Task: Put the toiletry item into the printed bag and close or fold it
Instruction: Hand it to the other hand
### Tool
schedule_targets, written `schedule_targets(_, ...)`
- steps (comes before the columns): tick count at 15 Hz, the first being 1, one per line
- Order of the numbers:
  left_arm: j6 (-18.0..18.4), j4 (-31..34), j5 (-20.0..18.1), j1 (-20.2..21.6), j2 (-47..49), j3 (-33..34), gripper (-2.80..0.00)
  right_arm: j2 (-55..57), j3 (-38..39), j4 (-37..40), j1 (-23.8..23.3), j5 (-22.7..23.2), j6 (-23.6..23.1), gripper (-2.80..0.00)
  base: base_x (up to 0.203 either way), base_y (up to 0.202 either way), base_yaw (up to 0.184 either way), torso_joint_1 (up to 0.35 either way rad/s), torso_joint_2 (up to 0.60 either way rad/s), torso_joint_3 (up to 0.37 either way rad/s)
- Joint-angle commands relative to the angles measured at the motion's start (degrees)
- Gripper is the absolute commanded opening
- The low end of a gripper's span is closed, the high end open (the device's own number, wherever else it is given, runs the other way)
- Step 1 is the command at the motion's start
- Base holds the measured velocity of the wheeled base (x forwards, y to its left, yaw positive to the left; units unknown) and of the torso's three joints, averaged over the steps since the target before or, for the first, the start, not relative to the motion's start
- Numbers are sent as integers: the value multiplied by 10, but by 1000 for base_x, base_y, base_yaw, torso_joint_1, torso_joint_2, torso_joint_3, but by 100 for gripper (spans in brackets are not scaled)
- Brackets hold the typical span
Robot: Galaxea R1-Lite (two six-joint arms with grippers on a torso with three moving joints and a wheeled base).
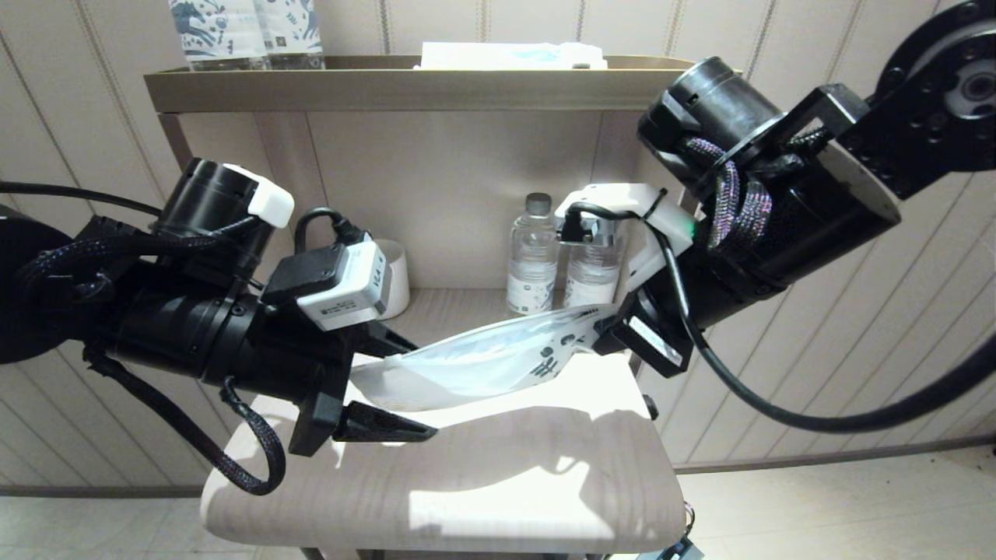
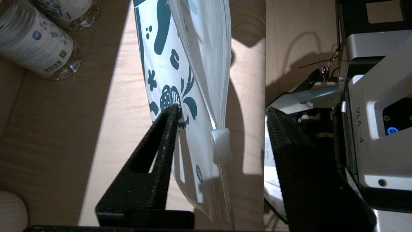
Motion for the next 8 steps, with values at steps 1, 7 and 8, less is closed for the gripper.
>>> schedule_targets(1,3,3,-2,0,1,1,-280,-1,-1,3,1,0,-2,-280,0,0,0,0,0,0)
schedule_targets(7,3,4,-4,1,-1,11,-280,-8,0,3,0,1,0,-280,0,0,0,0,0,0)
schedule_targets(8,3,4,-9,1,1,14,-280,-7,0,3,0,1,0,-280,0,0,0,0,0,0)
